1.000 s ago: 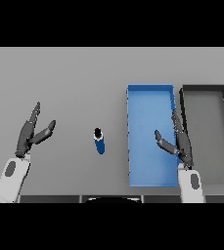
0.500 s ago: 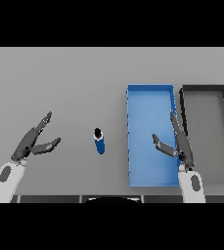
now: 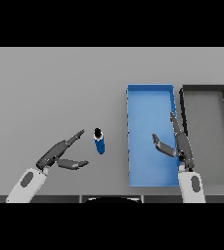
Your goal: Pick up the blue pipe and place it into the blue bin.
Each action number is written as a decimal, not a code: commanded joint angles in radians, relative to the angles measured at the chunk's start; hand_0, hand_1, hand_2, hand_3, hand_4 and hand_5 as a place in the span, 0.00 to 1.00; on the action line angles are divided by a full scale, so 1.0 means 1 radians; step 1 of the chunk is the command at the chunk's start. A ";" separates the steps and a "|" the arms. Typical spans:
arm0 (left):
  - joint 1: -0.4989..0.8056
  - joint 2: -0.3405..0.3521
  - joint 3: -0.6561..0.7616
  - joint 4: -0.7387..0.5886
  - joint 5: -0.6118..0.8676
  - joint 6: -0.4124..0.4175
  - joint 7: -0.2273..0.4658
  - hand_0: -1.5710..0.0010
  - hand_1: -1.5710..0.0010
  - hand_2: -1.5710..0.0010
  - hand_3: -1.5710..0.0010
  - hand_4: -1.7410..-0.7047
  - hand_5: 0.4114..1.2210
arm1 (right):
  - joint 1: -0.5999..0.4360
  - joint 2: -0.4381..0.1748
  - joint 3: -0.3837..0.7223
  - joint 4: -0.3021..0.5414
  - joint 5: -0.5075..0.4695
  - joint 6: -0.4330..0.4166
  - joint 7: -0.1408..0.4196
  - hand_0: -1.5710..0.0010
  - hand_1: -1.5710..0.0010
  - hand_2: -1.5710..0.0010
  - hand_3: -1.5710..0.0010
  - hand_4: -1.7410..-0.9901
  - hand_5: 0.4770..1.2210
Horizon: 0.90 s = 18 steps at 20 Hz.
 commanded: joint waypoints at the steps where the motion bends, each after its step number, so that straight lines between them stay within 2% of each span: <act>1: -0.003 -0.013 -0.006 0.010 -0.002 -0.001 0.002 1.00 1.00 1.00 1.00 0.58 0.05 | -0.003 -0.006 -0.006 0.006 -0.006 0.004 0.000 1.00 1.00 1.00 1.00 0.71 0.19; 5: -0.054 -0.101 -0.041 0.075 -0.046 0.016 -0.035 1.00 1.00 1.00 1.00 0.57 0.06 | 0.004 0.002 -0.004 -0.001 -0.009 0.004 0.008 1.00 1.00 1.00 1.00 0.70 0.20; 9: -0.115 -0.189 -0.045 0.147 -0.057 0.046 -0.026 1.00 1.00 1.00 1.00 0.58 0.06 | -0.001 -0.005 -0.009 0.002 -0.005 0.003 0.020 1.00 1.00 1.00 1.00 0.71 0.20; 11: -0.146 -0.220 -0.051 0.203 -0.071 0.042 -0.035 1.00 1.00 1.00 1.00 0.60 0.06 | 0.006 -0.002 -0.004 -0.005 0.000 0.000 0.012 1.00 1.00 1.00 1.00 0.71 0.21; 14: -0.177 -0.259 -0.073 0.266 -0.134 0.082 -0.022 1.00 1.00 1.00 1.00 0.66 0.02 | 0.008 0.000 -0.010 0.010 -0.007 0.004 -0.007 1.00 1.00 1.00 1.00 0.69 0.22; 15: -0.172 -0.264 -0.079 0.276 -0.143 0.085 -0.033 1.00 1.00 1.00 1.00 0.67 0.01 | 0.029 -0.002 -0.007 0.001 -0.003 0.005 -0.027 1.00 1.00 1.00 1.00 0.69 0.23; 18: -0.180 -0.305 -0.079 0.296 -0.121 0.076 -0.067 1.00 1.00 1.00 1.00 0.63 0.04 | 0.028 -0.010 -0.008 0.000 0.009 -0.001 -0.029 1.00 1.00 1.00 1.00 0.71 0.23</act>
